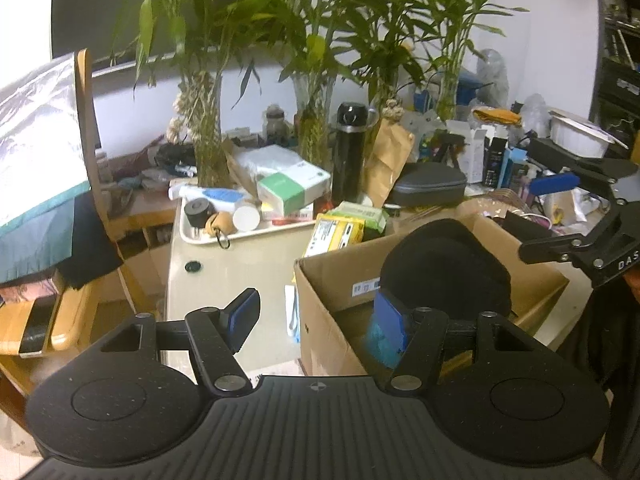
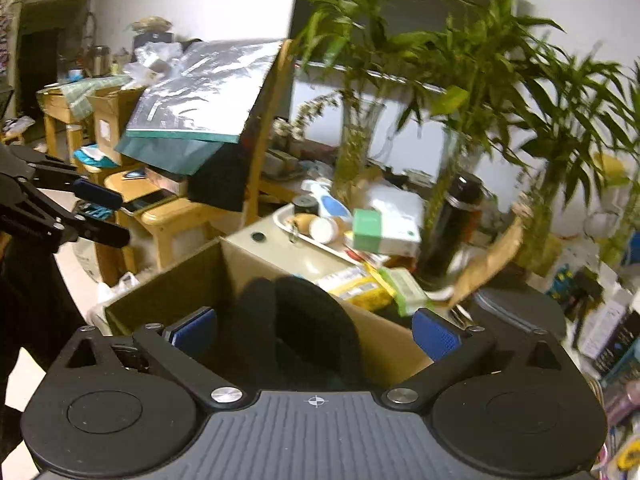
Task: Organize soft objects
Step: 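Lower the black cushion into the cardboard box and open the right gripper, then withdraw both tools from the box back toward the table items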
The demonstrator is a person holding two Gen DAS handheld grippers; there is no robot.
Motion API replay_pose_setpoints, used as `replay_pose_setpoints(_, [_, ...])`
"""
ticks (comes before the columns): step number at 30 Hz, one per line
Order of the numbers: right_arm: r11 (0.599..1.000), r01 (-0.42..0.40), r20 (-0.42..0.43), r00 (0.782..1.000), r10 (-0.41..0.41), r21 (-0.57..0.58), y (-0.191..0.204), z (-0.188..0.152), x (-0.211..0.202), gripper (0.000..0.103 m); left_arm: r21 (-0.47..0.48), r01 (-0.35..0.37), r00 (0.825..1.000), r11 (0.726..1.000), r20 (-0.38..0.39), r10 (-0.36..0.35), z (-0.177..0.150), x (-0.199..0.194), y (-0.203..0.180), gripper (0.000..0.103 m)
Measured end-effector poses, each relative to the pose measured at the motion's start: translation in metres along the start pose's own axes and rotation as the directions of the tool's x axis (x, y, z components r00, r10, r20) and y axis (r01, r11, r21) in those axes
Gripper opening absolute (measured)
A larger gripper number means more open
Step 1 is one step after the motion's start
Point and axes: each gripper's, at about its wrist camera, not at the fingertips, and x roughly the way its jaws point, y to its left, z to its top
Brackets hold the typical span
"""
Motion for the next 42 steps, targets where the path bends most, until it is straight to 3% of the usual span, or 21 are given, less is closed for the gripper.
replay_pose_setpoints(9, [0.997, 0.023, -0.025, 0.999, -0.021, 0.073, -0.015, -0.02, -0.005, 0.103, -0.007, -0.011, 1.0, 1.0, -0.003, 0.011, 0.0, 0.003, -0.002, 0.063])
replay_pose_setpoints(20, [0.99, 0.062, -0.072, 0.996, -0.053, 0.129, -0.023, -0.024, 0.002, 0.103, -0.087, 0.018, 1.0, 0.996, -0.015, -0.02, 0.003, 0.005, 0.004, 0.063])
replay_pose_setpoints(30, [0.975, 0.067, -0.076, 0.996, -0.052, 0.211, -0.04, -0.025, 0.015, 0.103, -0.143, -0.015, 1.0, 0.99, -0.014, 0.013, 0.005, 0.015, 0.014, 0.063])
replay_pose_setpoints(42, [0.953, 0.138, -0.087, 0.989, -0.118, 0.27, -0.07, -0.022, 0.038, 0.103, -0.121, -0.108, 0.994, 0.987, -0.029, 0.105, 0.016, 0.044, 0.023, 0.068])
